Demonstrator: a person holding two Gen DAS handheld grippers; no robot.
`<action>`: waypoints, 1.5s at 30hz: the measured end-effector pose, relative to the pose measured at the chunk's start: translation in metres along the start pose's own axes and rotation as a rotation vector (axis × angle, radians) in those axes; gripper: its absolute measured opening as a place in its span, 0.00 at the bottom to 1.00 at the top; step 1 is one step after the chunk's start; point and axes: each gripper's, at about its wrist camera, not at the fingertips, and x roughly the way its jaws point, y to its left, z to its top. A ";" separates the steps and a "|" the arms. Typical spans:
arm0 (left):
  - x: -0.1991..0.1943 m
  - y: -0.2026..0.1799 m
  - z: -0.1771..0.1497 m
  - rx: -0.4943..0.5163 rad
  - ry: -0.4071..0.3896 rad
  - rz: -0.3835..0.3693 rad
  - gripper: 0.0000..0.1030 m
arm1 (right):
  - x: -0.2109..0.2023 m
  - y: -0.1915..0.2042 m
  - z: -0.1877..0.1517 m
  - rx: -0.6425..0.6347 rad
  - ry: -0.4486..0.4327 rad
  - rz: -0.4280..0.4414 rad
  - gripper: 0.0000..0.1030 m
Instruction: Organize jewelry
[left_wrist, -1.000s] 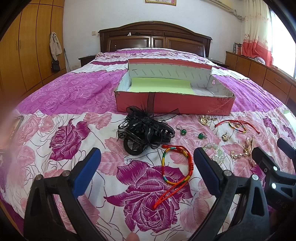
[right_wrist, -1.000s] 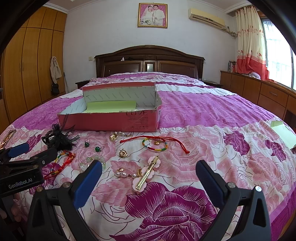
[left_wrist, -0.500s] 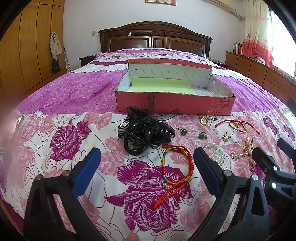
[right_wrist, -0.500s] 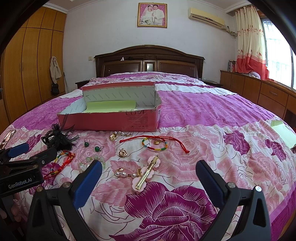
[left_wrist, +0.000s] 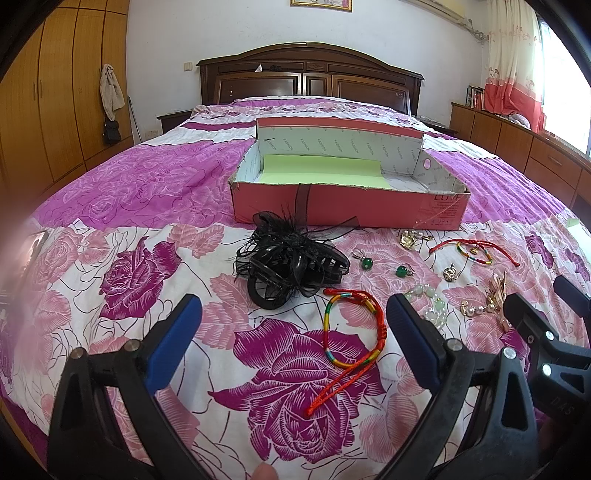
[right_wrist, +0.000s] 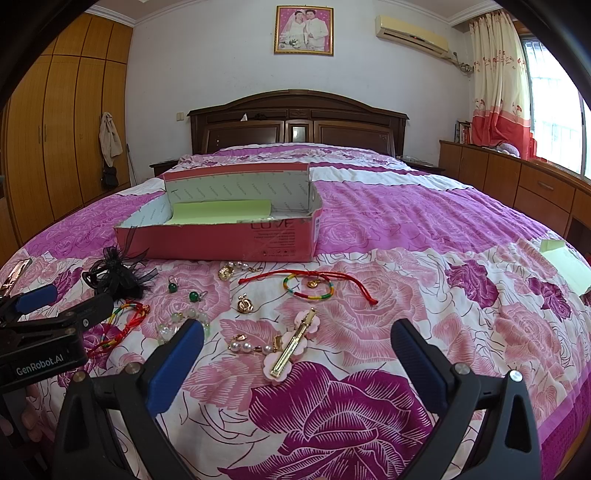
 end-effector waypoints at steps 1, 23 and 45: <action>0.000 0.000 0.000 0.000 0.000 0.000 0.91 | 0.000 0.000 0.000 0.000 0.000 0.000 1.00; 0.005 0.013 0.018 0.008 0.022 -0.006 0.91 | -0.001 -0.008 0.018 0.012 -0.007 -0.003 1.00; 0.053 0.016 0.054 0.012 0.167 -0.069 0.91 | 0.037 -0.030 0.049 0.042 0.119 0.020 1.00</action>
